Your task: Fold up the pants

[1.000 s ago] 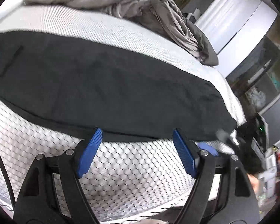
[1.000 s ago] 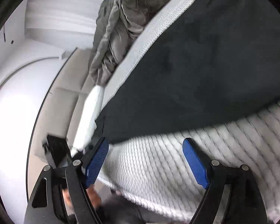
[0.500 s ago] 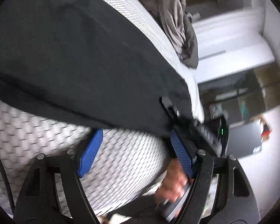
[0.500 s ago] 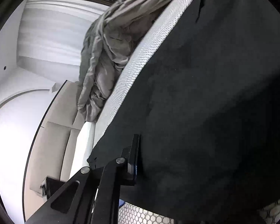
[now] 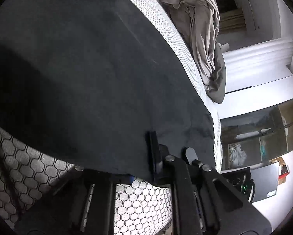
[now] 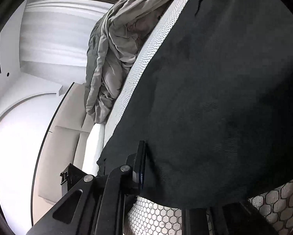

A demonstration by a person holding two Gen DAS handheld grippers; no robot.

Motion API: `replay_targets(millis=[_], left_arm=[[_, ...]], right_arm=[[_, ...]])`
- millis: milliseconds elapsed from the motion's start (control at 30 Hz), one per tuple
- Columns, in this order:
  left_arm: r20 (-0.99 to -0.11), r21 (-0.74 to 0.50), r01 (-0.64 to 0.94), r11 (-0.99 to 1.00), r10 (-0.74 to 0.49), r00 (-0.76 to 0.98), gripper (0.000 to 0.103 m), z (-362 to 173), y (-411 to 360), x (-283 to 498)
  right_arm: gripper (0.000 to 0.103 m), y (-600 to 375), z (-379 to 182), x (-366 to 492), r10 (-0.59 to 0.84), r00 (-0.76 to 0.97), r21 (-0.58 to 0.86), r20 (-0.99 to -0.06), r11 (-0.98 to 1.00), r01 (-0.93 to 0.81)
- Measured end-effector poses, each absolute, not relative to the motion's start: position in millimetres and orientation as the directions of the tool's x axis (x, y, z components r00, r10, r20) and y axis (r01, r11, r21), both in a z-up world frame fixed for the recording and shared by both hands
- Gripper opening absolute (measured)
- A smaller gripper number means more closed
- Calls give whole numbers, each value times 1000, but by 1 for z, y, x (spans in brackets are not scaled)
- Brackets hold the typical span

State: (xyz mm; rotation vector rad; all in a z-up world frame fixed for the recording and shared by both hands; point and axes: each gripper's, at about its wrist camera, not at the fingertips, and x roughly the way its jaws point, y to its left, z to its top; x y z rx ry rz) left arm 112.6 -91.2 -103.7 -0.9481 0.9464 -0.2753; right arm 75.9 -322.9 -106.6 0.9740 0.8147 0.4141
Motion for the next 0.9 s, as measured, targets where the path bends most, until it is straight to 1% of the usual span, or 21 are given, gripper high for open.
replay_targets(millis=[33,100,133,167,200,233,300,467,500,533,567,633,733,833,900], left_arm=[[-574,-778,-183,600,-564,593,9,-103,-94,112],[-583,-765,-182,617,-545,603,9,-102,-96,106],[-586,-758,-177,628,-535,609,9,-102,-97,104],[-588,-752,-174,636,-527,613,9,-101,-98,103],[-589,-750,-173,639,-524,616,9,-101,-100,106],[-591,-747,-171,643,-522,616,9,-101,-101,106],[-583,-751,-159,641,-530,616,9,-101,-101,108],[-575,-758,-146,636,-544,611,9,-100,-92,102],[-575,-758,-148,635,-544,611,9,-100,-92,102],[-578,-756,-151,637,-541,611,9,-100,-92,103],[-579,-755,-151,638,-540,610,9,-99,-93,104],[-578,-758,-154,634,-543,609,9,-100,-92,105],[-578,-759,-154,633,-545,608,9,-100,-91,105],[-572,-764,-150,627,-552,606,9,-102,-90,105],[-570,-765,-143,628,-556,605,9,-102,-89,105]], right_arm=[[16,-322,-107,79,636,646,853,-422,521,44],[26,-318,-108,89,644,646,860,-409,510,36],[26,-317,-109,92,647,641,857,-413,515,32],[24,-314,-109,98,639,639,843,-427,537,27],[14,-312,-109,99,628,638,826,-446,563,24],[12,-310,-109,99,602,640,797,-478,603,28],[9,-314,-109,95,602,646,801,-469,598,23],[7,-352,-109,73,588,670,824,-454,562,65],[5,-359,-109,65,567,684,820,-459,567,81],[5,-368,-107,56,523,709,802,-473,589,100],[5,-373,-106,52,511,716,797,-475,595,104],[5,-379,-106,51,537,703,807,-466,584,89],[9,-377,-103,51,538,705,800,-462,596,69],[9,-371,-100,52,539,690,766,-483,641,35],[7,-377,-103,52,552,688,785,-471,619,41]])
